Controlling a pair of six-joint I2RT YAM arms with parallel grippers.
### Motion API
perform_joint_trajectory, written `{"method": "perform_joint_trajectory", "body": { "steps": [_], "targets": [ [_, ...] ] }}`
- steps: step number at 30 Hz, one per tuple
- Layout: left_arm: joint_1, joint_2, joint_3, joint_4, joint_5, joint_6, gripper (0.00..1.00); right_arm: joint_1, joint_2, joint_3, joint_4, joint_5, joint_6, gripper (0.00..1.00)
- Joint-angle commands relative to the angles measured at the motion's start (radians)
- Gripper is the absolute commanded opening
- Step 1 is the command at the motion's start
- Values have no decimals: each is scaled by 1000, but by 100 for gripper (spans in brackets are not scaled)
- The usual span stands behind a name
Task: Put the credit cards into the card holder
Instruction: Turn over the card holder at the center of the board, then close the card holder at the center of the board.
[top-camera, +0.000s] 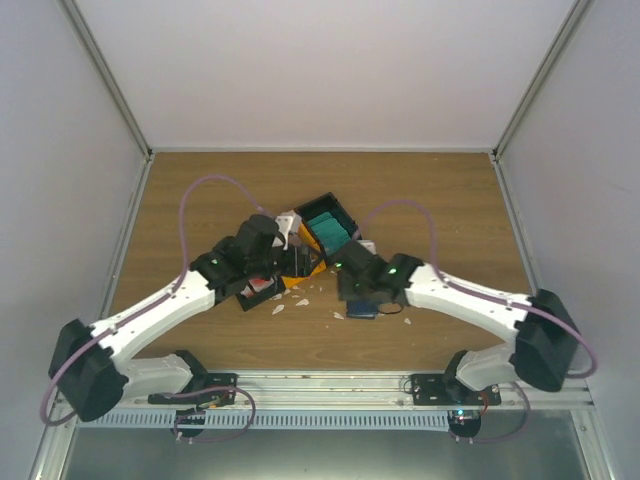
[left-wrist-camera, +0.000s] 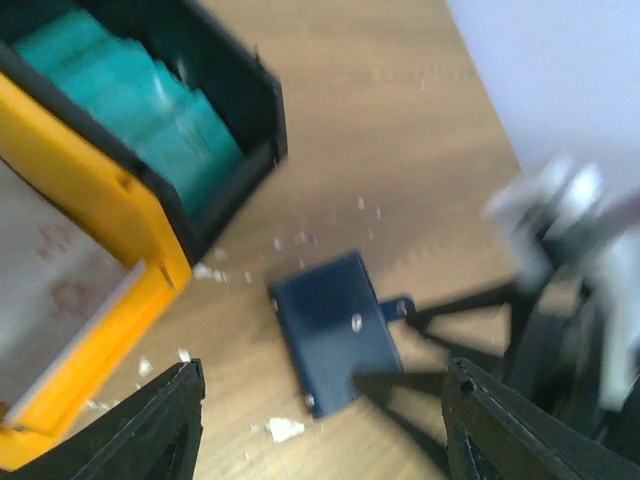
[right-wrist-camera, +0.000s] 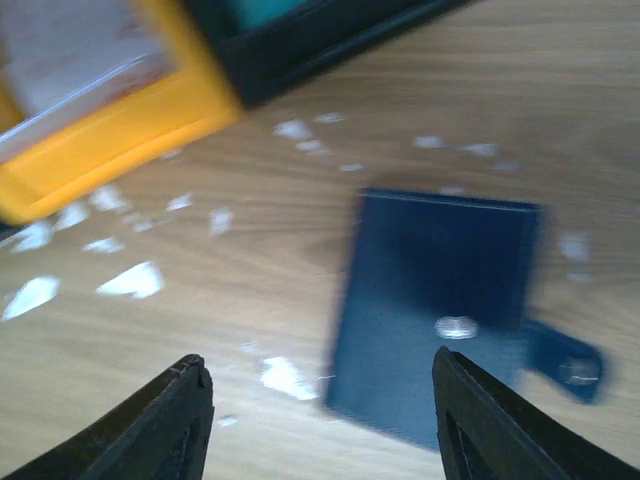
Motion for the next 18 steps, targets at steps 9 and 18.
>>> {"method": "perform_joint_trajectory", "body": {
  "steps": [9,18],
  "targets": [
    [-133,314,-84,231,199,-123,71,-365,-305,-335,94,-132,-19,50],
    [-174,477,-32,250,179,-106,63,-425,-283,-387,169,-206,-75,35]
  ]
}}
